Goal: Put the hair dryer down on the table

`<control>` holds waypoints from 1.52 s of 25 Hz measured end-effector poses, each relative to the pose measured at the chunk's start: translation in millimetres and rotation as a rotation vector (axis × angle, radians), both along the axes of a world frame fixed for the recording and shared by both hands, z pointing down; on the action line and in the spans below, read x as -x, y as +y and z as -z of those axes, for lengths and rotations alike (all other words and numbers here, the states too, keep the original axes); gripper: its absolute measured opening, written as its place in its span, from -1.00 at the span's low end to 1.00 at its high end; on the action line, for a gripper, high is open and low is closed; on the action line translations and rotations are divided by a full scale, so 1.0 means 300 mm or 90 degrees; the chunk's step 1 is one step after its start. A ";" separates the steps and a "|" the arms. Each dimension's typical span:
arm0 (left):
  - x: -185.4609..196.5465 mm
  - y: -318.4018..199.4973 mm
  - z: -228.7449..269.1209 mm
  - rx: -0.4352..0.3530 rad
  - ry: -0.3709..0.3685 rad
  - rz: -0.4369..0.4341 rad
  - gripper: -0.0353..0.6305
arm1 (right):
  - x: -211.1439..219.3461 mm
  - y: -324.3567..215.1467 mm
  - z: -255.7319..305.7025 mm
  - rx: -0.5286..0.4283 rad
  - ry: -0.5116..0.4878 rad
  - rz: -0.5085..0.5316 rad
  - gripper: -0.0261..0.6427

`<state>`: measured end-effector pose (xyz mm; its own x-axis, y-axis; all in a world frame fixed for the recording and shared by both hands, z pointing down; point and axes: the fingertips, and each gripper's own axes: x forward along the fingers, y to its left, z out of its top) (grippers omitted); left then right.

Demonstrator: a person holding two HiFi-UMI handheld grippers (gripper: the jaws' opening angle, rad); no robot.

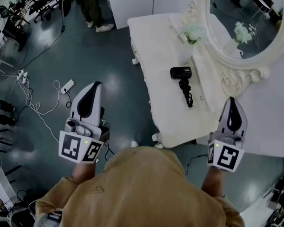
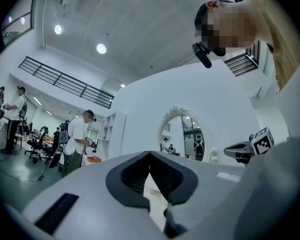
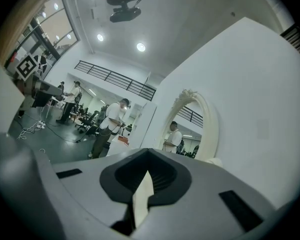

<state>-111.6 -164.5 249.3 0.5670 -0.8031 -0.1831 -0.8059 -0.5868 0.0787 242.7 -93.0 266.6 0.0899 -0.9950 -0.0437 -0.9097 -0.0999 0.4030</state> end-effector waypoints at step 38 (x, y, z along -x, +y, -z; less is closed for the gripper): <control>-0.021 0.091 0.010 0.002 -0.001 -0.015 -0.88 | 0.038 0.058 -0.017 0.014 -0.005 0.021 -0.92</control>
